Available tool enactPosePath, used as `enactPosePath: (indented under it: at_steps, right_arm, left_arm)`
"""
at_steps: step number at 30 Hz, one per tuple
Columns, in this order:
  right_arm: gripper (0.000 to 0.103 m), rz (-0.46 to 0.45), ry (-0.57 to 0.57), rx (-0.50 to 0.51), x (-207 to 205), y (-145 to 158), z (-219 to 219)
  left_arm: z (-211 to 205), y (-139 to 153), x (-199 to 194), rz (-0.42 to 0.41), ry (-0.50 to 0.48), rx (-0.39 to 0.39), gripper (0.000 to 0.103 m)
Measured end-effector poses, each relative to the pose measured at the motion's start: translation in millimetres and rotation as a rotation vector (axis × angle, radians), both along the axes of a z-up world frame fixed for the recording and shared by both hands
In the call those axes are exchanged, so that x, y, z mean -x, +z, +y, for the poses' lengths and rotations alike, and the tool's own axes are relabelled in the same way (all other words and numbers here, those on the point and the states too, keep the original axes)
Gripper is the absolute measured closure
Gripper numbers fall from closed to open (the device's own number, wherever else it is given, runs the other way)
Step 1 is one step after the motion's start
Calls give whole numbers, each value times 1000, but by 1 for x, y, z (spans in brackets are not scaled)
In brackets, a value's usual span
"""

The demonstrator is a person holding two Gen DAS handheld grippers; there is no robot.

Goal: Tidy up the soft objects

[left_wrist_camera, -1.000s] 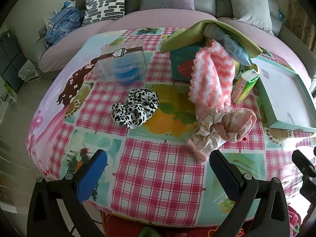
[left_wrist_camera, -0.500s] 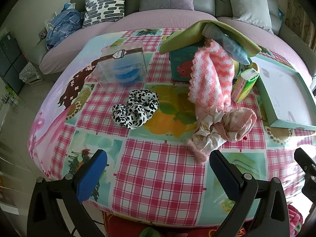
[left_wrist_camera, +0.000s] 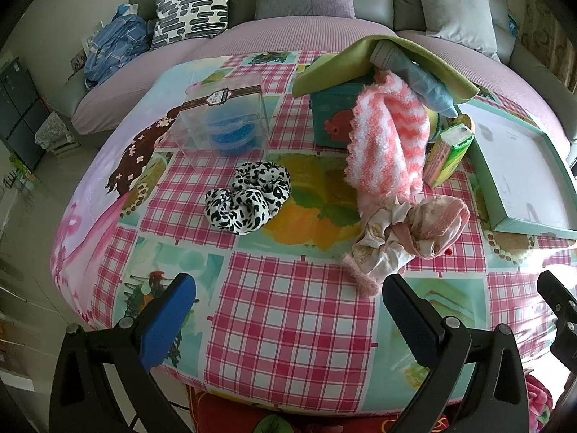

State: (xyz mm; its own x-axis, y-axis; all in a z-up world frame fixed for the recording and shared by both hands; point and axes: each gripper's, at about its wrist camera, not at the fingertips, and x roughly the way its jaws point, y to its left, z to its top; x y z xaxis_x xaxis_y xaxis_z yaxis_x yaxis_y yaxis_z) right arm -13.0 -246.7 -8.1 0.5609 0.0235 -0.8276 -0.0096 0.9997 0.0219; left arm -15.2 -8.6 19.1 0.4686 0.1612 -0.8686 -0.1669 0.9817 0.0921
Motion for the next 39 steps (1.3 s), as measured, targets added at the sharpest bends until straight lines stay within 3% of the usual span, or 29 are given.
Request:
enactPosePath:
  at_steps: [15,21,24,32,39]
  right_arm:
    - [0,2,7,8,0,-1,2]
    - [0,10,23,0,0,-2,5]
    - [0,12,69,-14,-3,-1,11]
    - [0,-59,190,-63,-24,11,40]
    - [0,-37,307,-100,-40,4,70]
  left_arm:
    - [7,-8,-3,16,16,50,0]
    - [21,-7,-2,-1,20,137,0]
    - [37,-9,-4,-8,44,202,0]
    - [69,-10,-14,-97,46,258,0]
    - [87,-15,-27,-94,36,250,0]
